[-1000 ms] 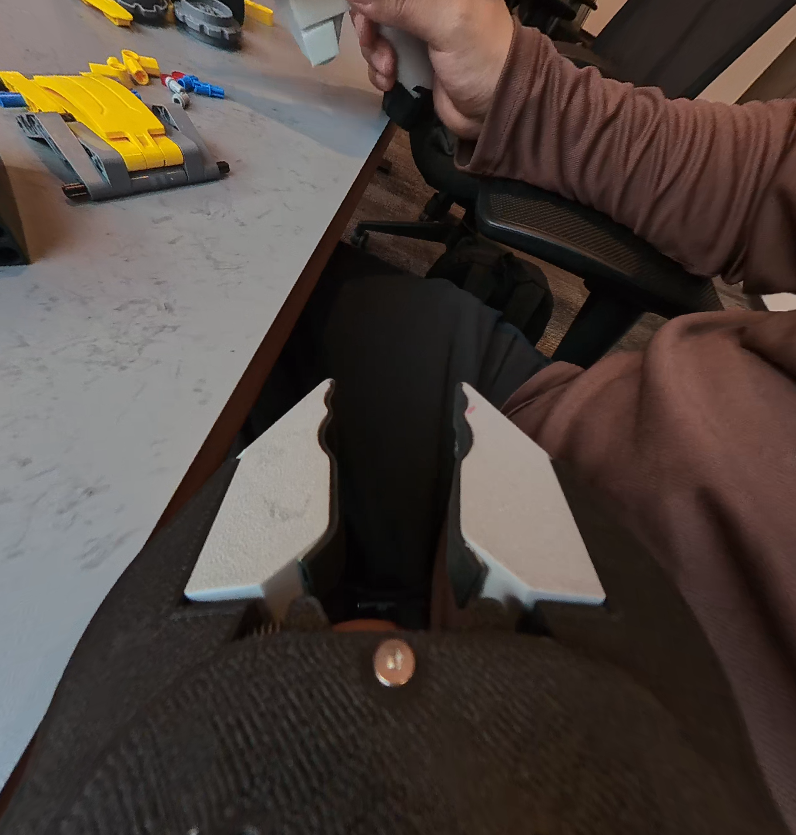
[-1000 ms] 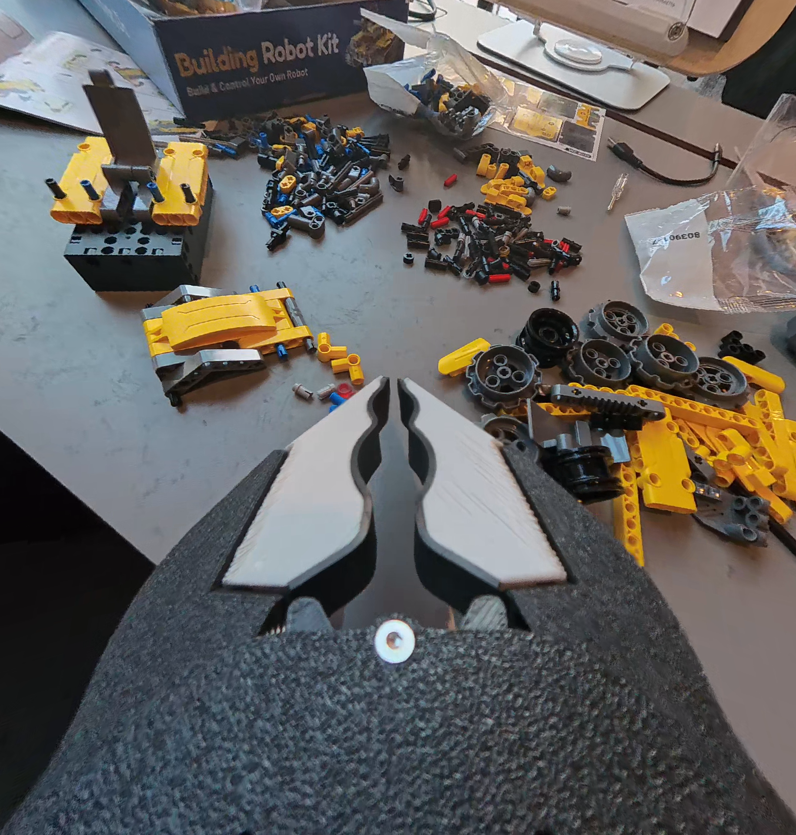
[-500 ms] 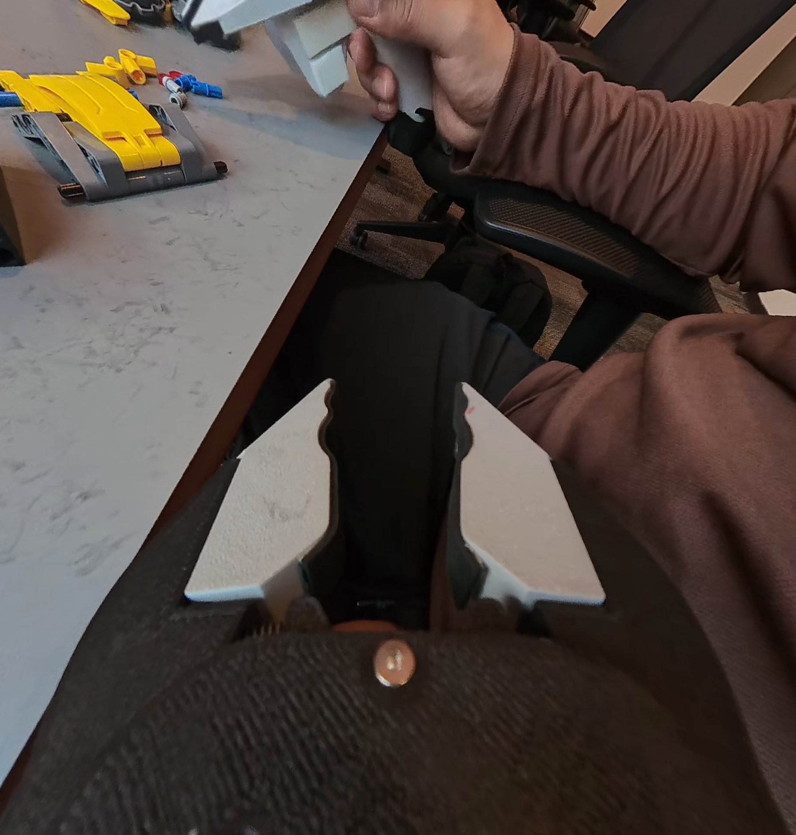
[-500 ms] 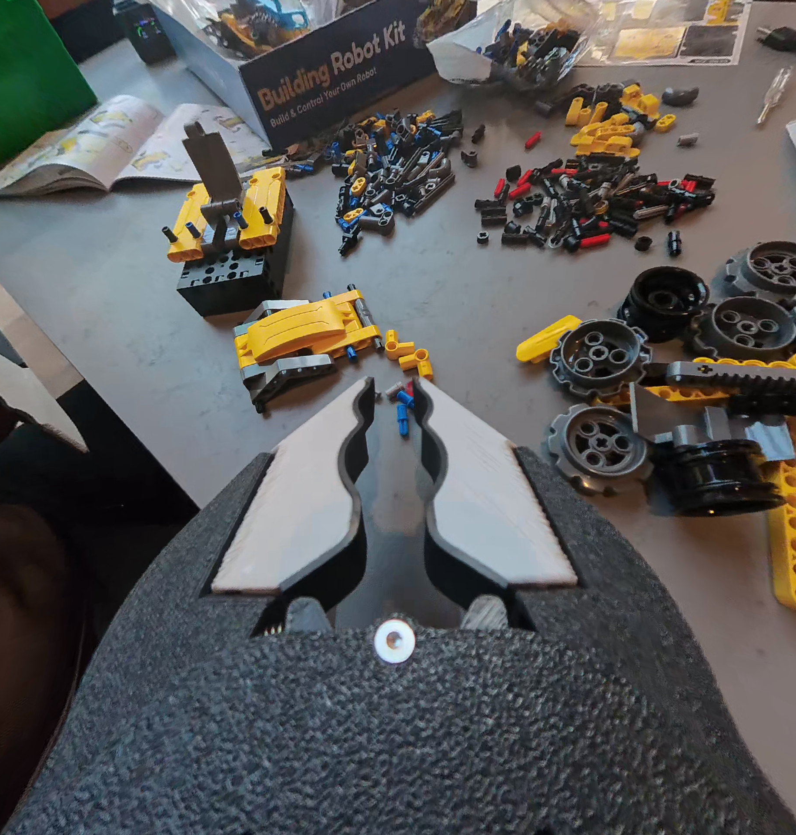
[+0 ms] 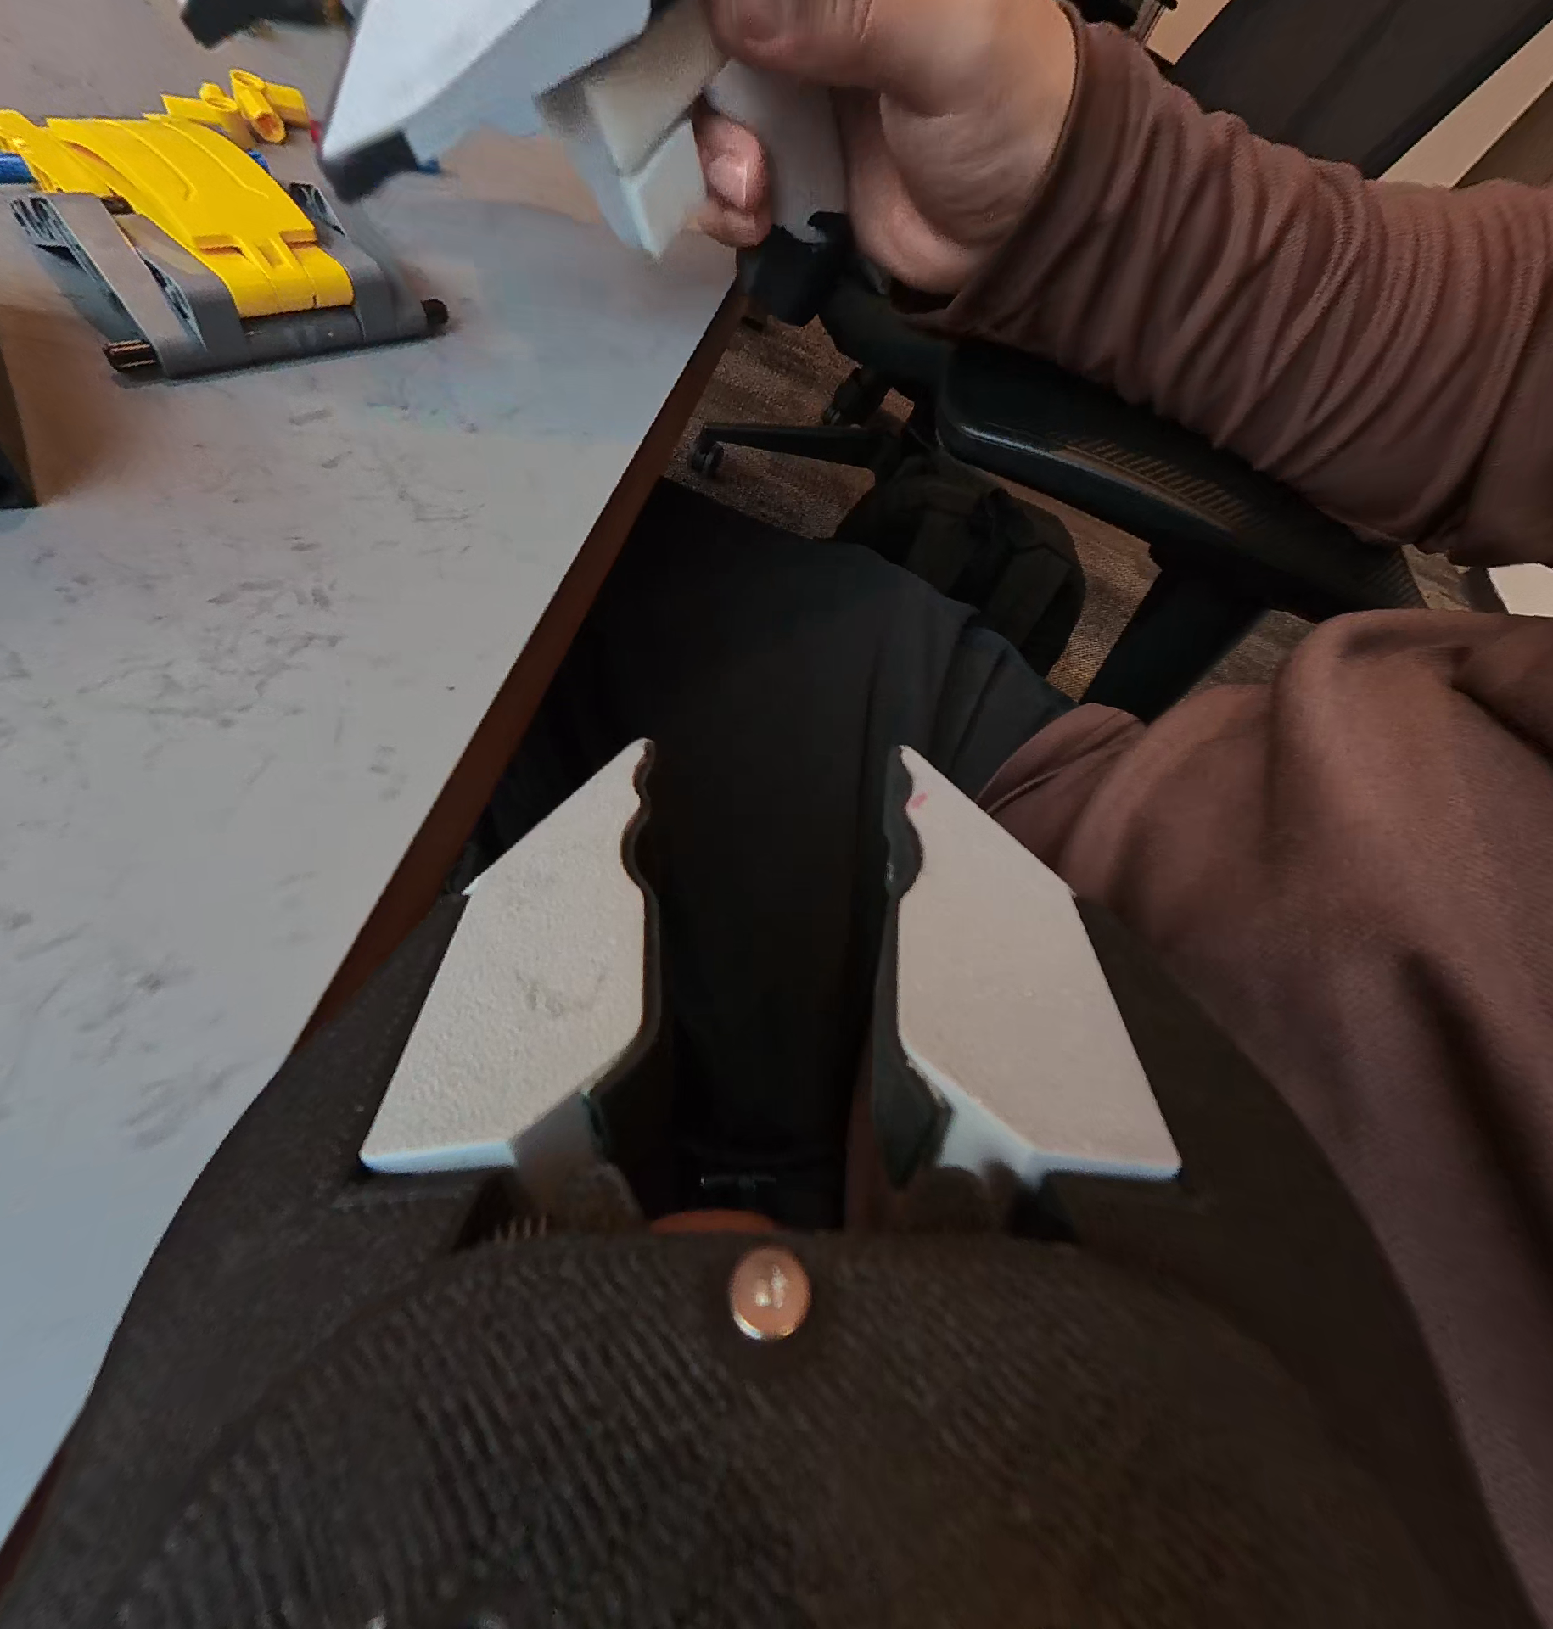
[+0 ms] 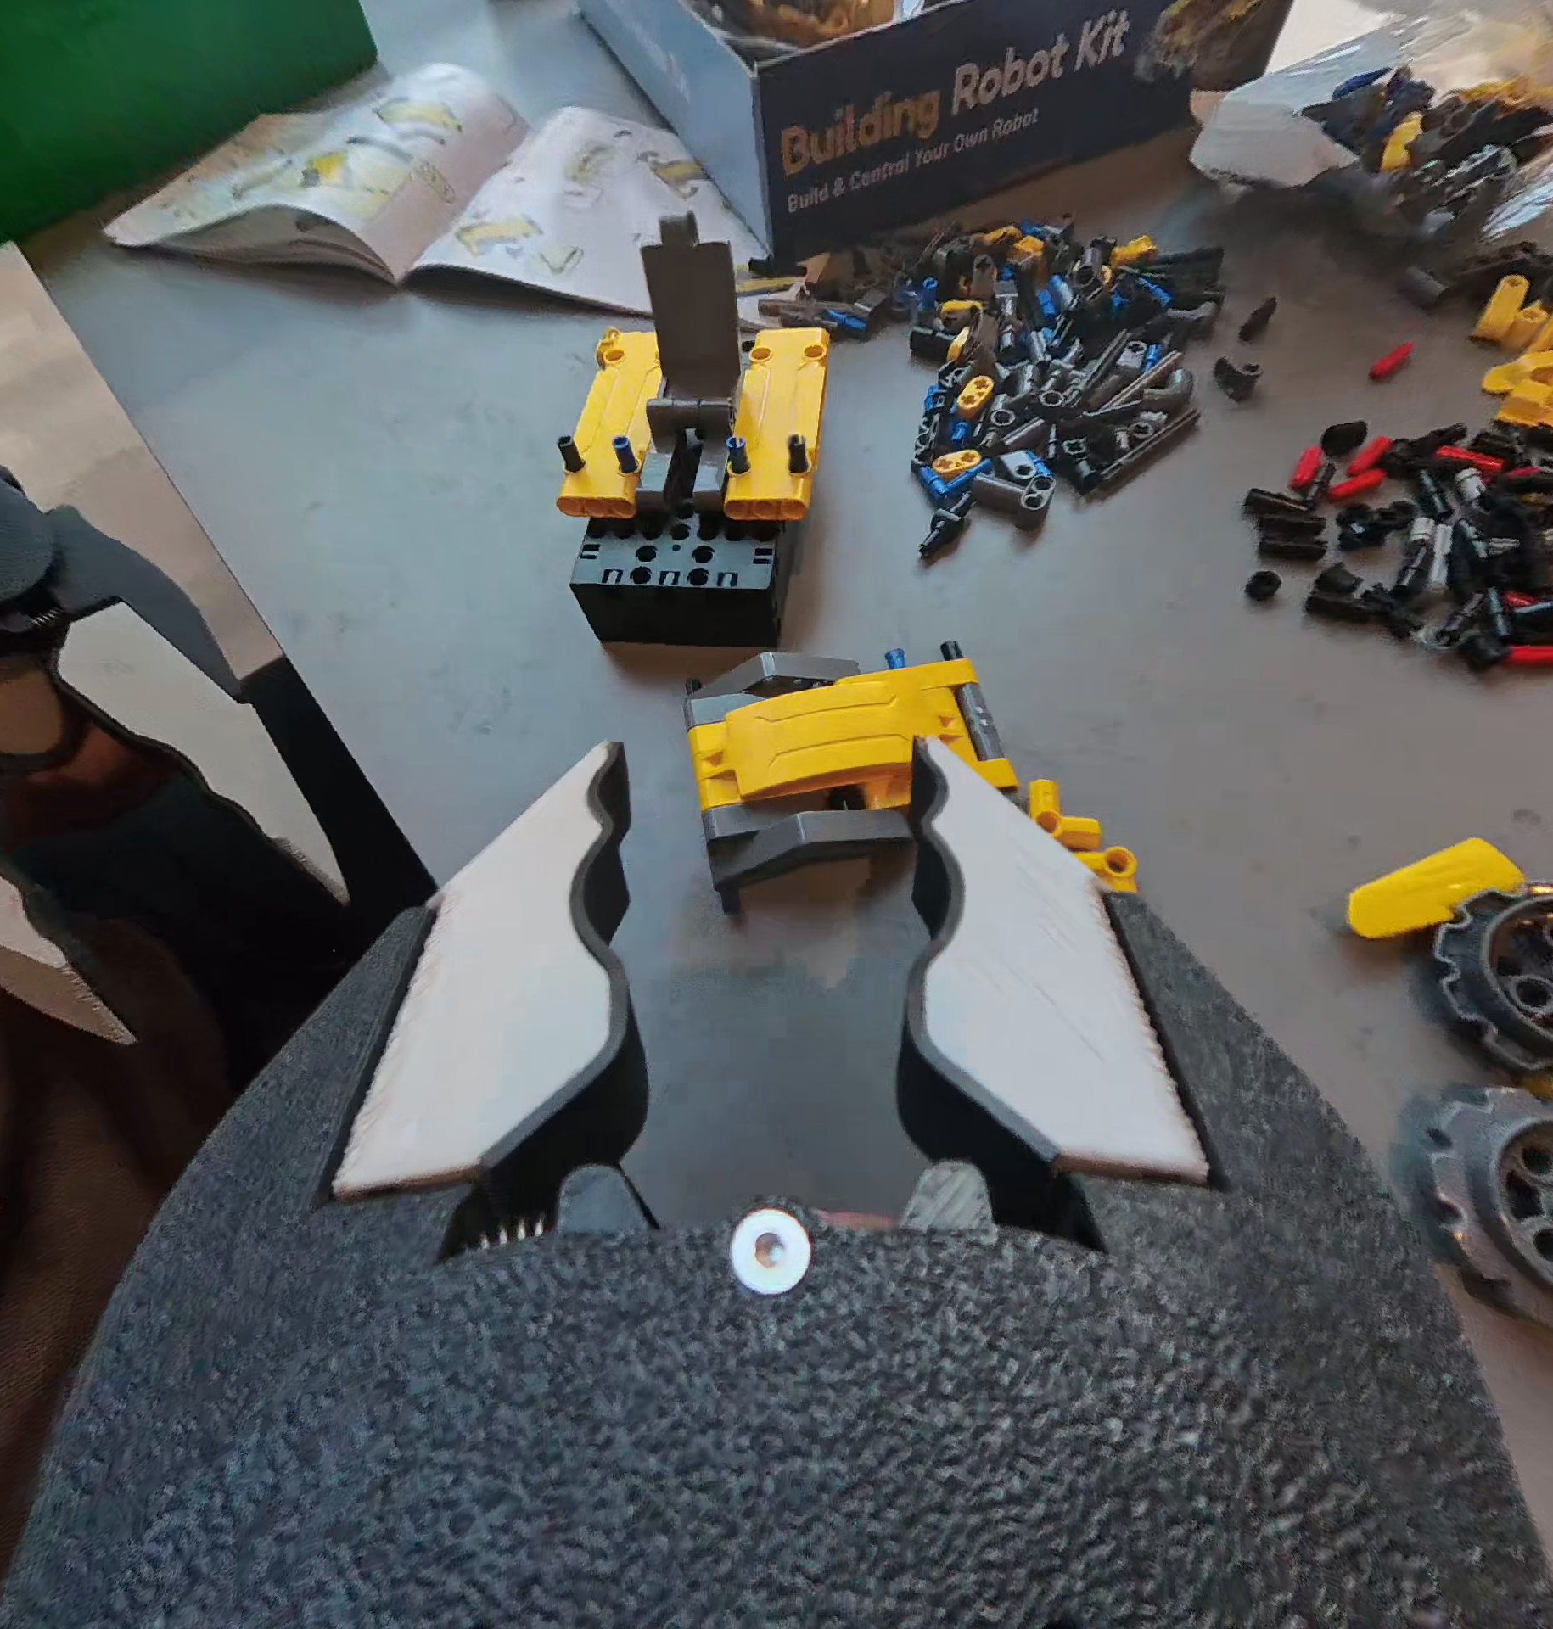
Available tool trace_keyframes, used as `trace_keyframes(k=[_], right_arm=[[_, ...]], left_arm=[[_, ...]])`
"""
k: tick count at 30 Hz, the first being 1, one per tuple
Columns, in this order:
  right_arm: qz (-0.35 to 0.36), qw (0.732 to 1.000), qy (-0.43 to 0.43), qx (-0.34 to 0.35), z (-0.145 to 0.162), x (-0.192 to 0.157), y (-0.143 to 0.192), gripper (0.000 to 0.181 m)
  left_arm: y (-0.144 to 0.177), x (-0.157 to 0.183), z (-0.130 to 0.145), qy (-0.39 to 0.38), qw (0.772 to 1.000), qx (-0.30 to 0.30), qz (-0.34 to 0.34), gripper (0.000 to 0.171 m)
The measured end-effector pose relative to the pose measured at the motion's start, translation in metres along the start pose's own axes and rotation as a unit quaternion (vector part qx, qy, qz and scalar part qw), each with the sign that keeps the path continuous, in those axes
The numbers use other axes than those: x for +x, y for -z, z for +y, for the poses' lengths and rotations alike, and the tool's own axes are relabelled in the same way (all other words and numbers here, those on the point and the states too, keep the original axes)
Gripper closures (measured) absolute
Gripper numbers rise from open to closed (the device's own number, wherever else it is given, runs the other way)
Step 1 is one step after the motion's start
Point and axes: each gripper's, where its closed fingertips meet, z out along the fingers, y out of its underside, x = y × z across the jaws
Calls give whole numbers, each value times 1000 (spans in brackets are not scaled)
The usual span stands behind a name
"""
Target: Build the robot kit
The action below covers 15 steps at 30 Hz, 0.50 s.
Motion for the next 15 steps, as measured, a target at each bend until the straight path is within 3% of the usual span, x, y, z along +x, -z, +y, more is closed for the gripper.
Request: trace_keyframes(k=[9,15], right_arm=[[27,993,100,-59,-6,-9,-32,121],[21,988,118,-94,8,-9,-36,138]], left_arm=[[-3,0,3,-5,1000,-8,0,125],[-1,1,4,-27,1000,-14,-8,125]])
